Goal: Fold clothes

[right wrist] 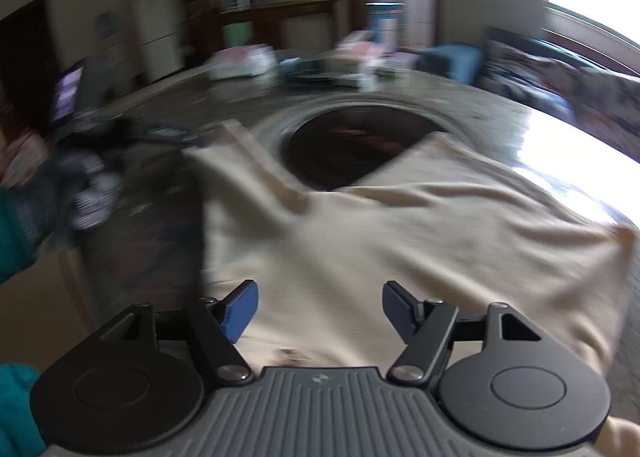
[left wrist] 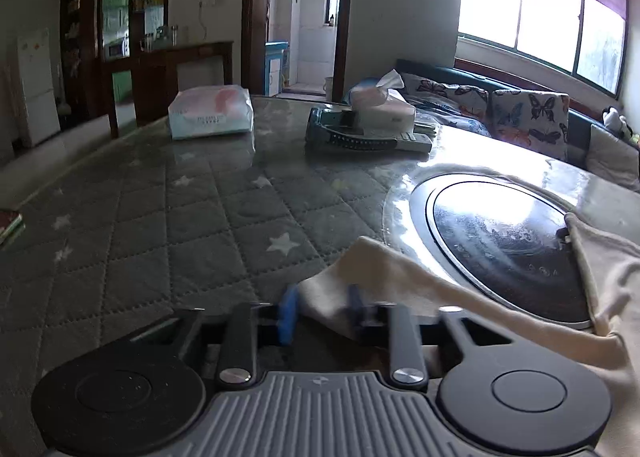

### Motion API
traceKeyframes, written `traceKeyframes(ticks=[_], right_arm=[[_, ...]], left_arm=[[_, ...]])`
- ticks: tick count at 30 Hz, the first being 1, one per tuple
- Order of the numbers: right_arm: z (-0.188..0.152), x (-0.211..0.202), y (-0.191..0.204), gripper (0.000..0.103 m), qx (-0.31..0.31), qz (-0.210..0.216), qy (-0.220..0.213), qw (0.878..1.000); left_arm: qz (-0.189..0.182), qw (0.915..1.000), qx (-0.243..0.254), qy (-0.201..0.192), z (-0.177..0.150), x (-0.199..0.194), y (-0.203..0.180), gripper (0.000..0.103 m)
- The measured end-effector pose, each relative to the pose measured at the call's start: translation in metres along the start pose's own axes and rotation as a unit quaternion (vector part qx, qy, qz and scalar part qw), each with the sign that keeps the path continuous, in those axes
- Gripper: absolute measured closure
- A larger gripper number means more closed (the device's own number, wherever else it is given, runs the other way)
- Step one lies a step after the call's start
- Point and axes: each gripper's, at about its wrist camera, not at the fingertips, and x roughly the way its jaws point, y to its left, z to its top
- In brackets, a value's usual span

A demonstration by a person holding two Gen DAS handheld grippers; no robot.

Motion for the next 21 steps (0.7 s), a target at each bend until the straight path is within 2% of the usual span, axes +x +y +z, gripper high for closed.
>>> traceKeyframes(ticks=[1, 3, 4, 5, 7, 9, 10, 14, 17, 19, 21], right_arm=[[0.000, 0.003, 0.007, 0.038, -0.013, 0.008, 0.002, 1.000], [0.001, 0.010, 0.019, 0.051, -0.030, 0.021, 0.011, 0.999], [0.000, 0.015, 0.026, 0.057, -0.036, 0.028, 0.018, 0.999], [-0.001, 0.018, 0.031, 0.067, -0.041, 0.029, 0.021, 0.999], [-0.004, 0.024, 0.036, 0.075, -0.049, 0.019, 0.024, 0.998], [-0.006, 0.023, 0.038, 0.091, -0.045, 0.025, 0.021, 0.998], [-0.006, 0.022, 0.039, 0.095, -0.046, 0.031, 0.022, 0.998], [-0.011, 0.018, 0.044, 0.097, -0.072, 0.046, 0.030, 0.996], [-0.010, 0.017, 0.043, 0.097, -0.071, 0.054, 0.033, 0.995], [-0.008, 0.016, 0.041, 0.090, -0.066, 0.061, 0.033, 0.995], [-0.005, 0.012, 0.038, 0.088, -0.054, 0.069, 0.023, 0.996]], left_arm=[[-0.001, 1.0000, 0.000, 0.000, 0.000, 0.001, 0.000, 0.094], [0.000, 1.0000, -0.002, -0.004, 0.001, 0.000, 0.001, 0.097], [-0.002, 1.0000, -0.001, -0.010, 0.002, -0.002, 0.001, 0.098], [-0.003, 0.9998, 0.000, -0.018, 0.003, -0.006, 0.000, 0.098], [0.003, 0.9994, 0.005, -0.034, 0.006, -0.014, -0.001, 0.098], [0.013, 0.9986, 0.011, -0.050, 0.008, -0.021, -0.002, 0.098], [0.015, 0.9983, 0.017, -0.054, 0.008, -0.024, -0.002, 0.098], [0.024, 0.9961, 0.043, -0.074, 0.009, -0.035, -0.004, 0.098], [0.052, 0.9954, 0.062, -0.052, 0.007, -0.025, -0.004, 0.097], [0.043, 0.9978, 0.040, -0.030, 0.009, -0.021, 0.001, 0.096], [0.027, 0.9988, 0.032, -0.025, 0.010, -0.023, 0.000, 0.096]])
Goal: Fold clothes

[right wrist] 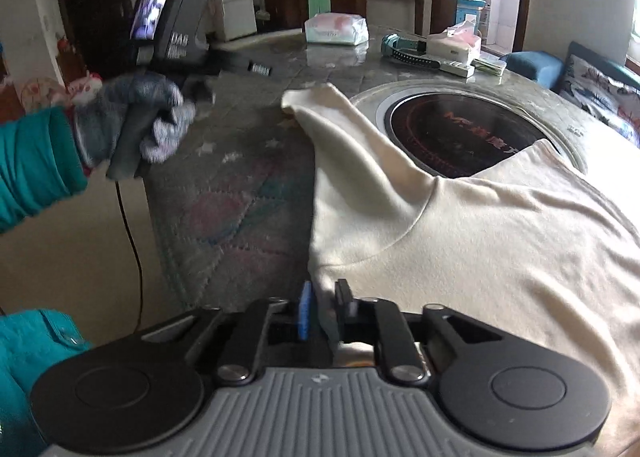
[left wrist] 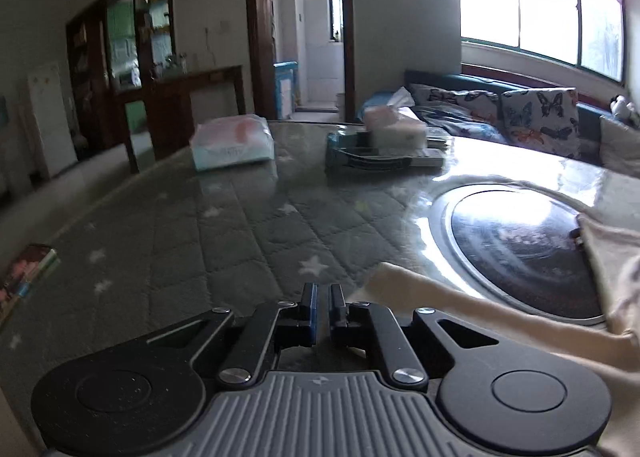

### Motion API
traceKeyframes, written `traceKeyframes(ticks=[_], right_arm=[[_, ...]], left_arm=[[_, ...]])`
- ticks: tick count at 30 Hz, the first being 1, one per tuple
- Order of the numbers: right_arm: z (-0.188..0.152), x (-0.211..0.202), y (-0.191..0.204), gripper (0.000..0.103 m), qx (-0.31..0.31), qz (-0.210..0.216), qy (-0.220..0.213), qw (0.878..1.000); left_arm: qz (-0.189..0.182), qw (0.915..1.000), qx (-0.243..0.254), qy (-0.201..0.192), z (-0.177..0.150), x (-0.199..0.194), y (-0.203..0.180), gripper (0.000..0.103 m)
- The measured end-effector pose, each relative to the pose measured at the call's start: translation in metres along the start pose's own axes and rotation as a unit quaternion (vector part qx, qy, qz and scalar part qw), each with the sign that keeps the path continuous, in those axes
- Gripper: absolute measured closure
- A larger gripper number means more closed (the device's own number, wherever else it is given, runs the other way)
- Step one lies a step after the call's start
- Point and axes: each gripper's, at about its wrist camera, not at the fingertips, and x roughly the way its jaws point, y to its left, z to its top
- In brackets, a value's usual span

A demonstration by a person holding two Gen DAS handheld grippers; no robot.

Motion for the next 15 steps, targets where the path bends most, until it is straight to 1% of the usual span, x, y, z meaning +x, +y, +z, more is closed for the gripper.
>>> traceKeyframes(ticks=[2, 4, 5, 7, 10, 12, 15], right_arm=[[0.005, -0.002, -0.003, 0.088, 0.006, -0.008, -0.015, 1.000], [0.009, 0.000, -0.007, 0.079, 0.012, -0.017, -0.025, 0.999], [0.011, 0.004, -0.010, 0.075, 0.016, -0.018, -0.024, 0.999], [0.011, 0.011, -0.011, 0.075, 0.013, -0.014, -0.016, 1.000], [0.009, 0.019, -0.009, 0.074, 0.003, -0.004, -0.004, 1.000], [0.009, 0.012, -0.011, 0.074, 0.007, -0.001, -0.012, 1.000], [0.006, -0.003, -0.027, 0.073, 0.033, -0.019, -0.026, 0.999]], left_arm=[[-0.026, 0.9996, 0.008, -0.004, 0.004, -0.005, -0.009, 0.096], [-0.059, 0.9979, 0.023, -0.010, 0.008, -0.010, -0.025, 0.096], [-0.078, 0.9963, 0.033, -0.008, 0.010, -0.011, -0.035, 0.096], [-0.115, 0.9921, 0.049, 0.002, 0.014, -0.011, -0.055, 0.096], [-0.167, 0.9834, 0.067, 0.024, 0.017, -0.007, -0.087, 0.096], [-0.196, 0.9762, 0.089, 0.030, 0.015, -0.003, -0.108, 0.095], [-0.219, 0.9679, 0.118, 0.035, 0.012, 0.004, -0.138, 0.094]])
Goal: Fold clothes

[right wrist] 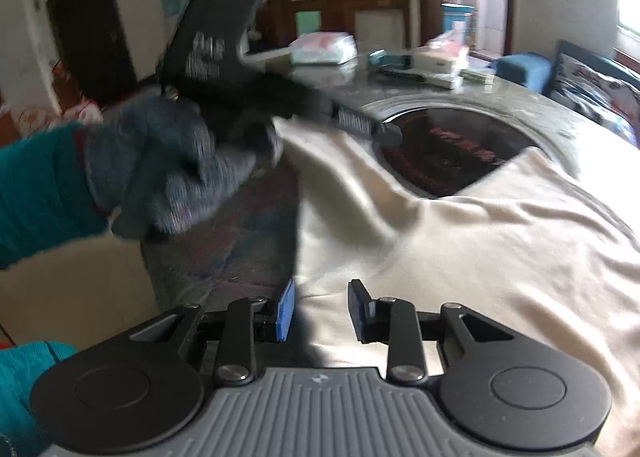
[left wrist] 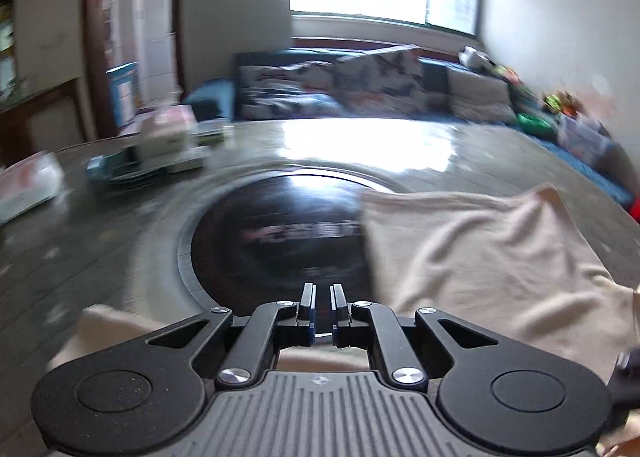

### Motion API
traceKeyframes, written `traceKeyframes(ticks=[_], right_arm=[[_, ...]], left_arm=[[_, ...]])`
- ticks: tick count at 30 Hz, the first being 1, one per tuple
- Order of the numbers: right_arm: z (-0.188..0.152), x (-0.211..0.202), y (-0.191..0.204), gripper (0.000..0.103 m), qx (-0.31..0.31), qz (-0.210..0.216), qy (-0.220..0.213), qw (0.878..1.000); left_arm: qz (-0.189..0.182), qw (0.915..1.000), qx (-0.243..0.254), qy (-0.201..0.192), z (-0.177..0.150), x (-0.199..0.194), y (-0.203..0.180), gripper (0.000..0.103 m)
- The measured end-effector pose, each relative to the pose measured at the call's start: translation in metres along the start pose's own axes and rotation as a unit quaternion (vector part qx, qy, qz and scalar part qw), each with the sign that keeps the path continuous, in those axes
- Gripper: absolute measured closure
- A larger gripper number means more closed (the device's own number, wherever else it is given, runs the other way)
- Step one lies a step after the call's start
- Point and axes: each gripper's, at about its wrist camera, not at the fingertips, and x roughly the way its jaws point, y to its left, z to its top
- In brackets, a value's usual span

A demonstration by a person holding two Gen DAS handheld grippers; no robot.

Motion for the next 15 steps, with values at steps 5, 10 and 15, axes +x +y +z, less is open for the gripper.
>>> traceKeyframes(ticks=[5, 10, 15], right_arm=[[-0.008, -0.021, -0.047, 0.073, 0.061, -0.070, -0.010, 0.996], [-0.026, -0.035, -0.096, 0.072, 0.131, -0.142, -0.007, 0.981], [-0.050, -0.050, -0.116, 0.072, 0.165, -0.172, 0.001, 0.971]], left_arm=[[-0.017, 0.9991, 0.035, 0.019, 0.004, 0.030, -0.026, 0.093], [-0.005, 0.9967, 0.077, 0.024, -0.001, 0.043, -0.040, 0.093], [0.003, 0.9956, 0.091, 0.020, -0.002, 0.044, -0.044, 0.093]])
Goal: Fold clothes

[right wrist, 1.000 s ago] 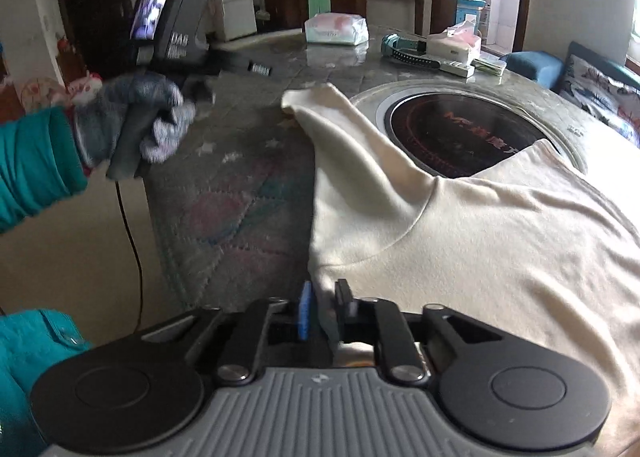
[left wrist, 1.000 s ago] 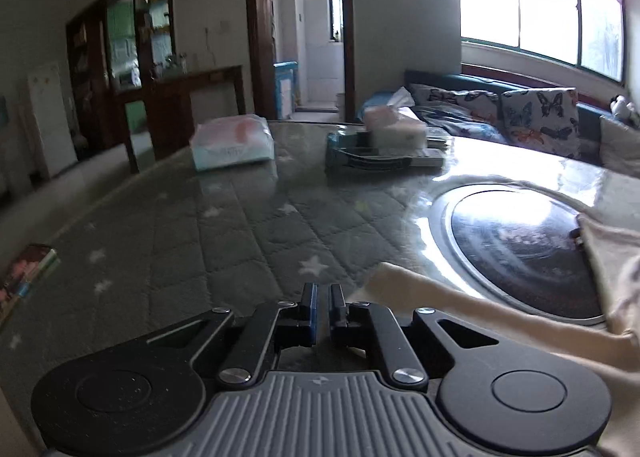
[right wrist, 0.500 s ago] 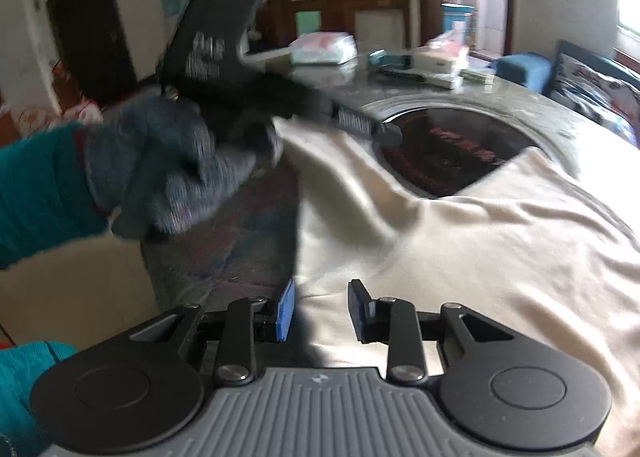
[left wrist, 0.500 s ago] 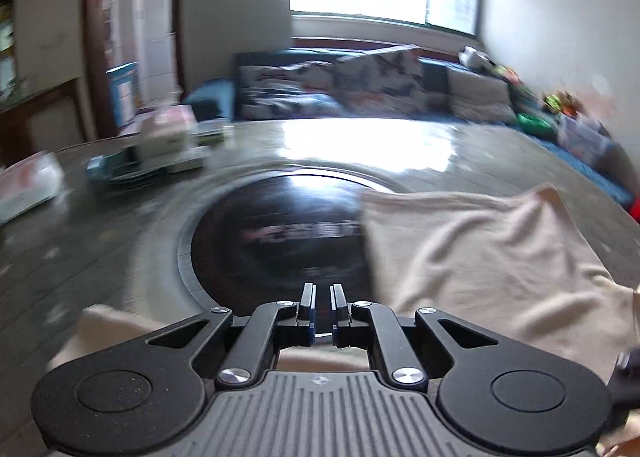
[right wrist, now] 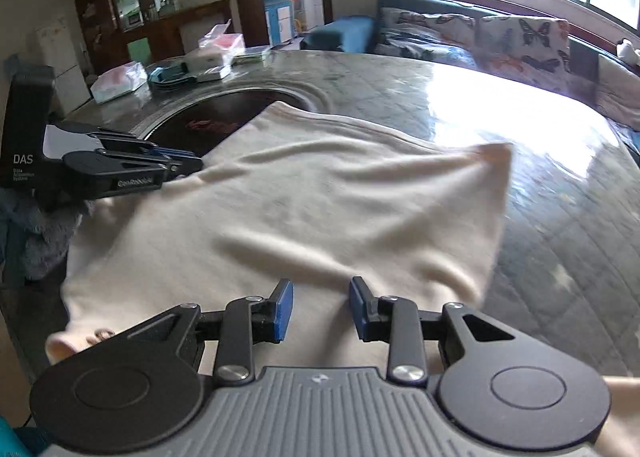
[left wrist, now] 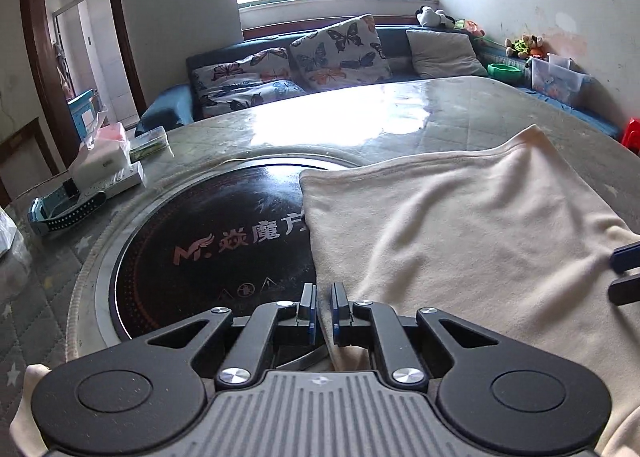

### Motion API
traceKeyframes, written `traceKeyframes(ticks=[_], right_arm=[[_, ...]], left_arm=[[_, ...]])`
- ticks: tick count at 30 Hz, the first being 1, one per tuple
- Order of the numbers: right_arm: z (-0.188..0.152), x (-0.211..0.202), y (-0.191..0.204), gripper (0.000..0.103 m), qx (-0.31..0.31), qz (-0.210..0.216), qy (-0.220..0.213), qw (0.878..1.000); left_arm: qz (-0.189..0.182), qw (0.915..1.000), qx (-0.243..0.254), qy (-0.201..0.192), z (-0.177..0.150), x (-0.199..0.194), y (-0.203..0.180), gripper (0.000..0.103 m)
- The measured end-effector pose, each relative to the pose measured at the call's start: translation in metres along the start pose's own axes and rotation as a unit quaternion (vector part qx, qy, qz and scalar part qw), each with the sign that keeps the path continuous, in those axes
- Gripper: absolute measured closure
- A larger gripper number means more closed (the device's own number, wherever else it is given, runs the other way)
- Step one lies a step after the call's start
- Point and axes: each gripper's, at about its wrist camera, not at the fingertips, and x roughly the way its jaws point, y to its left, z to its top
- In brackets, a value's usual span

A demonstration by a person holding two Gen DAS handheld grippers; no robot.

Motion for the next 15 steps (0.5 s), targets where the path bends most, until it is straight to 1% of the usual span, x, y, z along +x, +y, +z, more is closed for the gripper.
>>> traceKeyframes(ticks=[2, 4, 5, 6, 10, 14, 15], right_arm=[[-0.003, -0.006, 0.003, 0.072, -0.006, -0.002, -0.003, 1.000], [-0.005, -0.011, 0.013, 0.072, -0.032, 0.008, -0.003, 0.999], [-0.007, -0.011, 0.020, 0.069, -0.047, 0.016, 0.001, 0.999], [-0.009, -0.012, 0.026, 0.068, -0.063, 0.024, 0.004, 0.998], [-0.024, -0.018, 0.049, 0.067, -0.112, 0.048, 0.020, 0.992], [-0.036, -0.035, 0.059, 0.067, -0.146, 0.042, 0.024, 0.988], [-0.039, -0.039, 0.061, 0.065, -0.156, 0.042, 0.025, 0.987]], left_arm=[[0.004, 1.0000, 0.005, -0.001, 0.002, 0.001, -0.003, 0.093], [0.009, 0.9999, 0.010, 0.000, 0.004, 0.003, -0.006, 0.093], [0.011, 0.9999, 0.012, 0.003, 0.004, 0.004, -0.006, 0.093], [0.013, 0.9998, 0.013, 0.003, 0.004, 0.004, -0.005, 0.091], [0.021, 0.9997, 0.014, 0.001, 0.003, 0.004, 0.000, 0.085], [0.032, 0.9993, 0.016, -0.006, 0.003, 0.005, 0.002, 0.083], [0.037, 0.9992, 0.016, -0.009, 0.004, 0.004, 0.001, 0.083]])
